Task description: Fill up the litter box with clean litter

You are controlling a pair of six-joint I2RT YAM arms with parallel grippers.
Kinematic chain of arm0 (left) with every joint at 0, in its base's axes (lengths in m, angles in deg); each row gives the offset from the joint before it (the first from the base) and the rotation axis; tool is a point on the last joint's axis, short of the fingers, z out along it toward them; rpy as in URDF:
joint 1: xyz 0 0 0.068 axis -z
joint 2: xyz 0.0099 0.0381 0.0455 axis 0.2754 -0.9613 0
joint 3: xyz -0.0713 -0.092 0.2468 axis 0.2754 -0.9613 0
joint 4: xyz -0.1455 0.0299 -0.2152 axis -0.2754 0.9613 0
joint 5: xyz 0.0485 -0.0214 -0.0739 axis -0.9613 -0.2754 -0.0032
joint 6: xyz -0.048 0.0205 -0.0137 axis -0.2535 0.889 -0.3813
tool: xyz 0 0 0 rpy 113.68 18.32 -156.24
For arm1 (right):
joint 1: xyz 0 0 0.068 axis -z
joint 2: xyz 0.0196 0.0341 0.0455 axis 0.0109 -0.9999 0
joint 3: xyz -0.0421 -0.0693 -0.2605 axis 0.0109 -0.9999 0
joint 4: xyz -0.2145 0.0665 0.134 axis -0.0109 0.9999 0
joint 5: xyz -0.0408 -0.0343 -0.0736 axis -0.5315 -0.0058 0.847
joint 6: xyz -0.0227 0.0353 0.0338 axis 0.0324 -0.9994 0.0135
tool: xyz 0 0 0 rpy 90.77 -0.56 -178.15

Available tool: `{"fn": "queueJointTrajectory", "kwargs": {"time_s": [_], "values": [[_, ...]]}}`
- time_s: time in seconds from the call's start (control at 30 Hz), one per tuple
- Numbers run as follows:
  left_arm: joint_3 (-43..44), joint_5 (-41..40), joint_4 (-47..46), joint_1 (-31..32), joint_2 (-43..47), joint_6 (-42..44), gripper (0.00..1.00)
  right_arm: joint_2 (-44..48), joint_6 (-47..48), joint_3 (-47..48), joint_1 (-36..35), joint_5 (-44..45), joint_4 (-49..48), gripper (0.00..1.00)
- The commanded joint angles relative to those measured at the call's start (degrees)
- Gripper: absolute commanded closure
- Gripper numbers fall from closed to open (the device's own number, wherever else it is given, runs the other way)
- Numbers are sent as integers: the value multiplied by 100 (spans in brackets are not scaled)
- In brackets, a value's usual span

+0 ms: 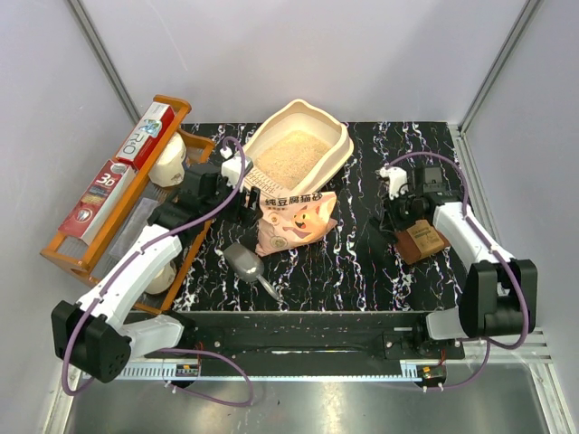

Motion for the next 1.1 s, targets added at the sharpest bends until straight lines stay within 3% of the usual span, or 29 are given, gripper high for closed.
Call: {"fn": "queueJointTrajectory", "kwargs": {"time_s": [0.0, 0.13, 0.2, 0.33, 0.53, 0.67, 0.77, 0.87, 1.07], "values": [[262, 130, -215, -56, -80, -330, 17, -516, 67, 61, -14, -1386, 486, 79], [482, 219, -57, -83, -246, -462, 14, -939, -110, 105, -6, -1300, 592, 78], [570, 175, 39, -83, -325, -445, 11, -1280, -127, 263, -14, -1063, 724, 72], [815, 210, -13, -153, -536, -470, 10, -1757, -258, 702, 29, -816, 1155, 51], [1264, 420, 179, -355, -852, -1339, 5, -958, -285, 1045, 82, -737, 1006, 17], [1423, 491, 399, -583, -1186, -1981, 4, -423, -653, 1458, 82, -1043, 918, 15], [1397, 53, 628, -768, -1477, -2482, 11, -80, -1277, 1608, 82, -1420, 690, 14], [1335, 113, 716, -935, -1696, -2782, 14, 228, -1630, 1661, 82, -1676, 575, 11], [1186, 1306, 269, -1181, -2066, -3187, 20, 598, -1560, 1529, 82, -1704, 636, 11]]}}
